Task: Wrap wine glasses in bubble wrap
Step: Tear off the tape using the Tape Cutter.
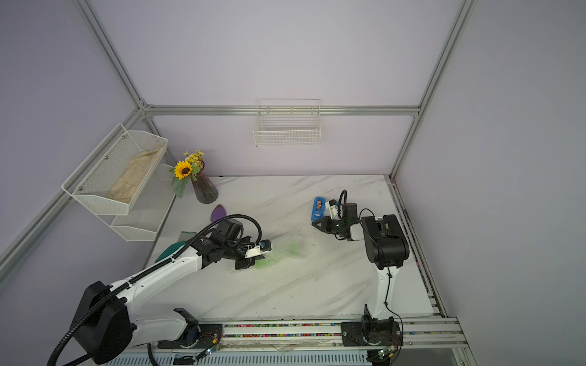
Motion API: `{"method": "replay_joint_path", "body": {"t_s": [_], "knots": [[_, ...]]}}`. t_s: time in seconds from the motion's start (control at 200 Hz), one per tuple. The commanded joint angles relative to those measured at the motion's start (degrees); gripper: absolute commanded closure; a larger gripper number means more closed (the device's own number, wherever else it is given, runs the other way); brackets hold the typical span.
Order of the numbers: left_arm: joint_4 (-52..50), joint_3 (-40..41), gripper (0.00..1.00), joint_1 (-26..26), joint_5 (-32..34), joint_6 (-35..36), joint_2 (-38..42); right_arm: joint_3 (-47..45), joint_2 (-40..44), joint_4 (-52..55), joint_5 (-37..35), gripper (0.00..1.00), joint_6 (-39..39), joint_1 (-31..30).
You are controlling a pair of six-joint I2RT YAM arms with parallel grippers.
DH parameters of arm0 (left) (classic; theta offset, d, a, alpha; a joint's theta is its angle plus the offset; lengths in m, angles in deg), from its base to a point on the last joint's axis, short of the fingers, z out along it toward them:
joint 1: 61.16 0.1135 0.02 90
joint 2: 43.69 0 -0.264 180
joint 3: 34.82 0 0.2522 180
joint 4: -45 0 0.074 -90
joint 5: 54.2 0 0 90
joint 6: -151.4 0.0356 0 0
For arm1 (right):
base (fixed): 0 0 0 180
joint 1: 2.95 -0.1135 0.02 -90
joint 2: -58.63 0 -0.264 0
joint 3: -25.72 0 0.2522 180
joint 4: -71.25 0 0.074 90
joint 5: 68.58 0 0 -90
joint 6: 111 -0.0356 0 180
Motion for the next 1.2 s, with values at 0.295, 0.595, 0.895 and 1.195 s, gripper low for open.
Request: {"method": "replay_joint_path", "body": {"t_s": [0.295,0.595,0.895,1.195], "knots": [[-0.77,1.64,0.9,-0.31,1.2,-0.02,1.63,8.57,1.39,22.4,-8.01,1.0,4.67,-0.09],[-0.77,1.55,0.9,-0.37,1.3,0.16,1.51,18.24,-2.15,50.78,-20.34,1.0,5.54,-0.35],[-0.84,1.87,0.9,-0.5,1.76,0.16,2.11,21.15,-6.16,60.36,-21.98,1.0,6.98,-1.28],[-0.47,1.72,0.91,-0.64,1.13,0.76,2.64,18.3,8.05,53.89,-12.38,1.0,8.39,-5.75]]}}
